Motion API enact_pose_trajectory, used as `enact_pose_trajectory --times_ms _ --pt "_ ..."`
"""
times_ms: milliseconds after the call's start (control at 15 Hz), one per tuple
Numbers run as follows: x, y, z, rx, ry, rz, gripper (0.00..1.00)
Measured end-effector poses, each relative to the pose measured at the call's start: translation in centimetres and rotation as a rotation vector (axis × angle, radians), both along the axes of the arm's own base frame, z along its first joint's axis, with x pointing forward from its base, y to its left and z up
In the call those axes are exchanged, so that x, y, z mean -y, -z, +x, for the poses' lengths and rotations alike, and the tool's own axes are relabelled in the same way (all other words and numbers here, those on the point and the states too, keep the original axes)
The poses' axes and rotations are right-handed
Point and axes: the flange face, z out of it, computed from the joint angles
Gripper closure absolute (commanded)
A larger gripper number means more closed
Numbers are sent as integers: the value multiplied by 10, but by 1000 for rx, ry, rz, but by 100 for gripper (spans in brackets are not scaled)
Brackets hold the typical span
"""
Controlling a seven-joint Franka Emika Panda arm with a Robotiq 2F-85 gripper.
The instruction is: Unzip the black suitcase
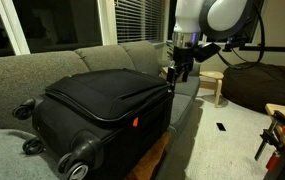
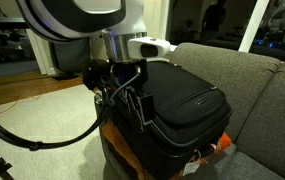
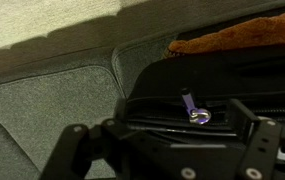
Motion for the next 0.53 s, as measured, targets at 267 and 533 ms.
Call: enact_pose_trajectory --times_ms 267,533 --pt "-4 8 -10 1 10 10 0" --pt "-5 14 -18 9 26 19 0"
